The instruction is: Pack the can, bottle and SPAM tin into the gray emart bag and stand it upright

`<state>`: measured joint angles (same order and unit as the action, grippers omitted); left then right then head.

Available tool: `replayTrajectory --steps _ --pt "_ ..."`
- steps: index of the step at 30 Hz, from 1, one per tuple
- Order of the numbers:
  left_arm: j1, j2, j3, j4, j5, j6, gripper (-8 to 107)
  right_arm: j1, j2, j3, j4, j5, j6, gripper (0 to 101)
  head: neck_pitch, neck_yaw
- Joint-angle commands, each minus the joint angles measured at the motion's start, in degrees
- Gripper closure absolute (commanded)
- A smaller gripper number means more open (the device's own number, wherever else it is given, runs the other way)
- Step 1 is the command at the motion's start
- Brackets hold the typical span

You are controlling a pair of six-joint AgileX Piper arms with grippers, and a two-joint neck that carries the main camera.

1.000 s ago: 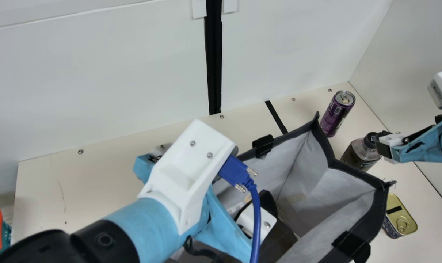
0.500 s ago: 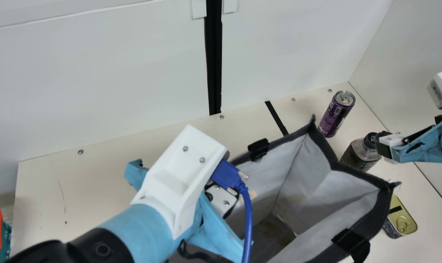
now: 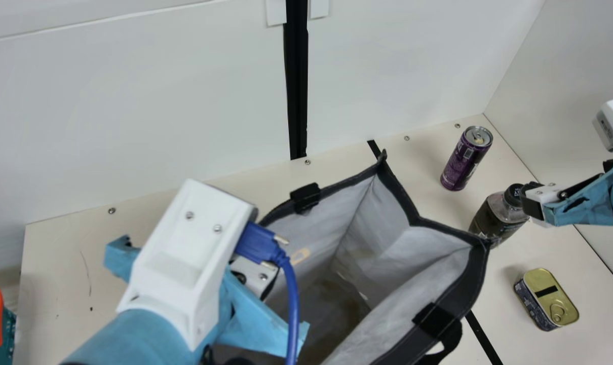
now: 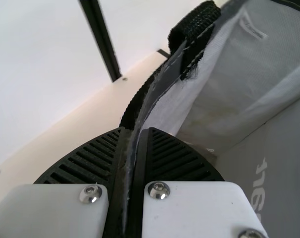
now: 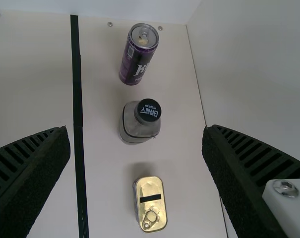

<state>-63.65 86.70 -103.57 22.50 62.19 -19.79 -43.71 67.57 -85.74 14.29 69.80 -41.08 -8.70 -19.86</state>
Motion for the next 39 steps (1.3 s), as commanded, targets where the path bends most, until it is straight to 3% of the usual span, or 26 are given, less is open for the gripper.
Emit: replayTrajectory --steps 1,21,39 --pt "-0.46 -0.68 0.55 4.34 0.33 -2.23 107 0.00 0.00 0.00 0.00 0.00 0.00 6 -1.30 -0.14" --pt "0.05 -6.61 5.14 25.17 7.71 -15.99 107 0.00 0.00 0.00 0.00 0.00 0.00 6 -1.30 -0.14" --pt "6.10 -10.71 16.78 48.59 7.71 -29.29 107 0.00 0.00 0.00 0.00 0.00 0.00 6 -1.30 -0.14"
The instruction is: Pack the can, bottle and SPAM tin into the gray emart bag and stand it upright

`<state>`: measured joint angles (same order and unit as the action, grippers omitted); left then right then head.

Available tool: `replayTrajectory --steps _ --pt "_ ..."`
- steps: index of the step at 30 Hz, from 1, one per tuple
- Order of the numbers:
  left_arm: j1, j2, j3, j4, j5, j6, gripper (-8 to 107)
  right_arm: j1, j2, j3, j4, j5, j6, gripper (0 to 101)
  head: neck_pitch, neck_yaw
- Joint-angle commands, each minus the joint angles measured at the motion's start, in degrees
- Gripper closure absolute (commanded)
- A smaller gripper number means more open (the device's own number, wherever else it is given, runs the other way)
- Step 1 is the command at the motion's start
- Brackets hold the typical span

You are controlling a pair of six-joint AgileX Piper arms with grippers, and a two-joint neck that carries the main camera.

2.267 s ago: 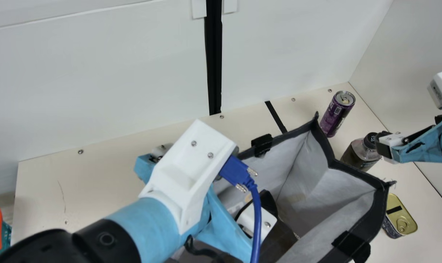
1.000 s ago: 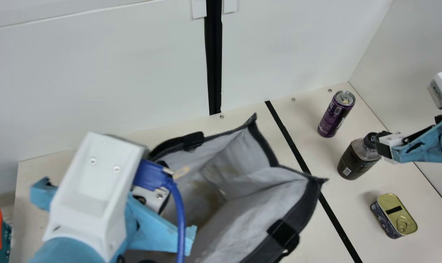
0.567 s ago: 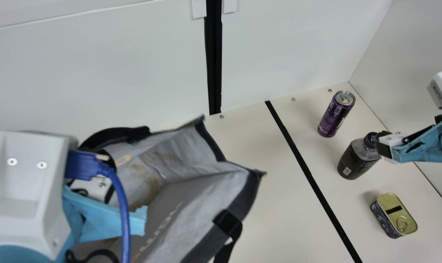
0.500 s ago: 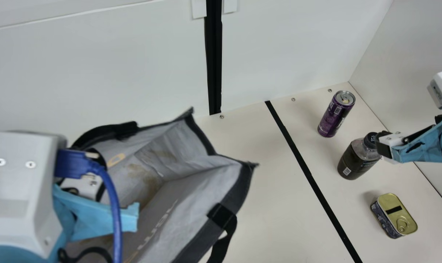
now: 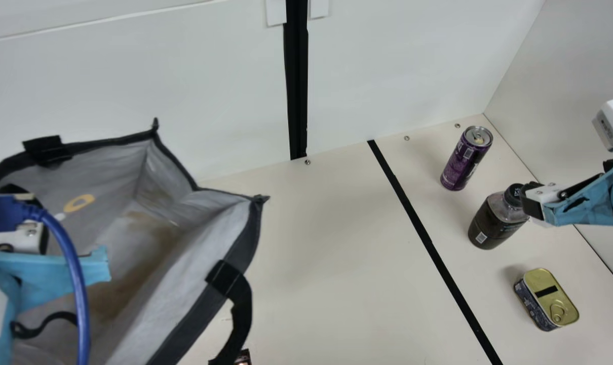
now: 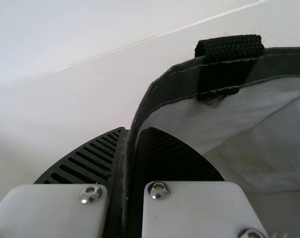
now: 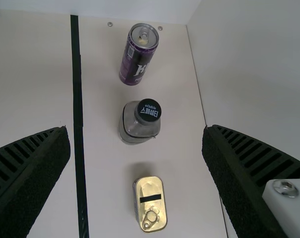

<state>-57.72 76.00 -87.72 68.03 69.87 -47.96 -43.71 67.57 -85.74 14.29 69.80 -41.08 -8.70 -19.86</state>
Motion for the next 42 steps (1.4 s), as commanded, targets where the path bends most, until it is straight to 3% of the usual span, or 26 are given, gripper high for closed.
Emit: replayTrajectory --steps 1,11,24,42 --pt "0.32 -0.11 1.59 4.14 0.03 -1.83 107 0.00 0.00 0.00 0.00 0.00 0.00 6 -1.30 -0.14" --pt "0.21 -0.81 8.73 12.97 0.03 -8.98 107 0.00 0.00 0.00 0.00 0.00 0.00 6 -1.30 -0.14" --pt "-0.37 0.43 17.44 12.45 0.03 -16.42 107 0.00 0.00 0.00 0.00 0.00 0.00 6 -1.30 -0.14" --pt "-6.57 4.22 18.47 6.00 0.03 -19.55 107 0.00 0.00 0.00 0.00 0.00 0.00 6 -1.30 -0.14"
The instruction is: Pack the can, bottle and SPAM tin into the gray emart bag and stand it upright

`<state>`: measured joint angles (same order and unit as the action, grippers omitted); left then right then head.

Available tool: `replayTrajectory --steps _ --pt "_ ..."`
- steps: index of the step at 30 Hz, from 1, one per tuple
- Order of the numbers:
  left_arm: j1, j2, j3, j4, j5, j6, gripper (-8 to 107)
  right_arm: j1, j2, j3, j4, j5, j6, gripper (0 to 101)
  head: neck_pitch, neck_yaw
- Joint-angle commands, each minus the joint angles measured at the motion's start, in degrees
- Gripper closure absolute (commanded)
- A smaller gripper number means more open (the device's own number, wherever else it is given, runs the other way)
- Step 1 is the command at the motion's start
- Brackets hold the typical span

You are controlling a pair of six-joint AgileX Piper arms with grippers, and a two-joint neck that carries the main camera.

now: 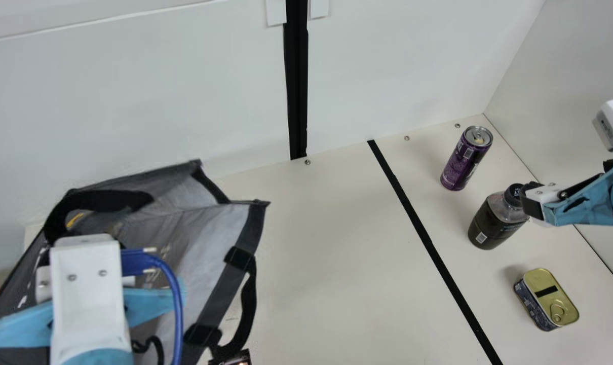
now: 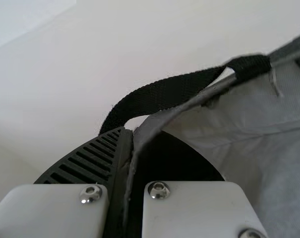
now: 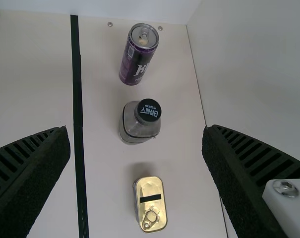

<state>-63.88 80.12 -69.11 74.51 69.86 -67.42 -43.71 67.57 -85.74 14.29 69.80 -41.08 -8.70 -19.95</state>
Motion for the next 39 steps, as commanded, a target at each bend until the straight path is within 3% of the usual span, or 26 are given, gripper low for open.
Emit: replayTrajectory --steps 1,24,39 --pt "-0.87 0.34 -0.29 -1.14 0.04 -0.20 107 0.00 0.00 0.00 0.00 0.00 0.00 6 -1.30 -0.05" --pt "-7.01 4.80 -7.91 -26.79 0.04 2.74 107 0.00 0.00 0.00 0.00 0.00 0.00 6 -1.30 -0.05" --pt "3.05 4.69 -7.06 -44.37 -10.84 12.51 107 0.00 0.00 0.00 0.00 0.00 0.00 6 -1.30 -0.05"
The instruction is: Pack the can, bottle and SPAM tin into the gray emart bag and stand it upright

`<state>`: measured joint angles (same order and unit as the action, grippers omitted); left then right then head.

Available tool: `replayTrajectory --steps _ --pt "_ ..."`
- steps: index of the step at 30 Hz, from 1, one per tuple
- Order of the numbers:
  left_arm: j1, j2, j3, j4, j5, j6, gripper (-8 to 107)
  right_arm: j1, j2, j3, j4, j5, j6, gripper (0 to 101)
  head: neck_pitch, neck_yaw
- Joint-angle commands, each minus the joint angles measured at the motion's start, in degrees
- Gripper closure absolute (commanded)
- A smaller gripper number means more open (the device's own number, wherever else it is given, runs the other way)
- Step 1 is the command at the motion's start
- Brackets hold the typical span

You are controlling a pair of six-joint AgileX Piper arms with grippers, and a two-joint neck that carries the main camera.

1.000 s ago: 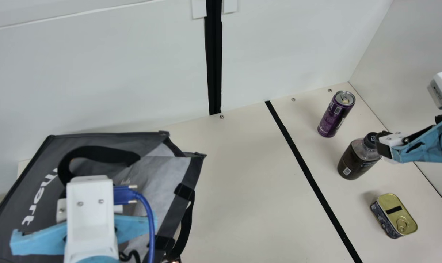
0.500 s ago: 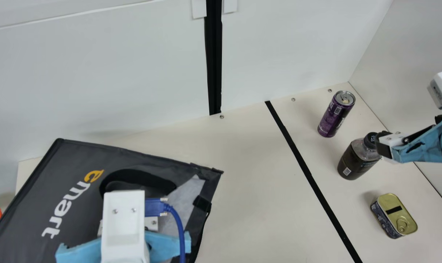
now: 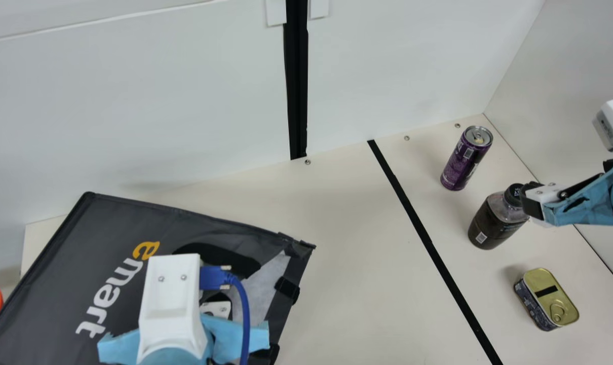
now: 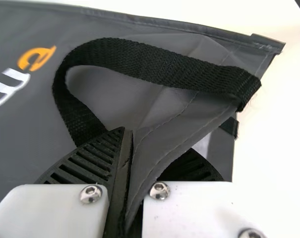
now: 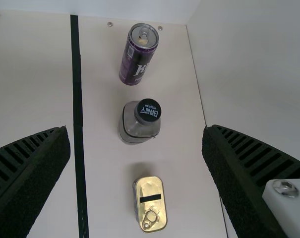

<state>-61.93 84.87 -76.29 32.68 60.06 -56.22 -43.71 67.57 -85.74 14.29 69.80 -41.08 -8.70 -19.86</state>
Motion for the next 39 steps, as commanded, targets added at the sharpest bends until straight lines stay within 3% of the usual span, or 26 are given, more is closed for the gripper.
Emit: replayTrajectory --steps 1,18,39 --pt "1.84 -0.07 0.21 -3.69 -1.69 2.12 107 0.00 0.00 0.00 0.00 0.00 0.00 6 -1.30 -0.14" --pt "15.03 0.35 0.33 -19.90 -8.33 14.79 107 0.00 0.00 0.00 0.00 0.00 0.00 6 -1.30 -0.14" --pt "27.99 2.02 -1.61 -38.32 -10.00 30.29 107 0.00 0.00 0.00 0.00 0.00 0.00 6 -1.30 -0.14"
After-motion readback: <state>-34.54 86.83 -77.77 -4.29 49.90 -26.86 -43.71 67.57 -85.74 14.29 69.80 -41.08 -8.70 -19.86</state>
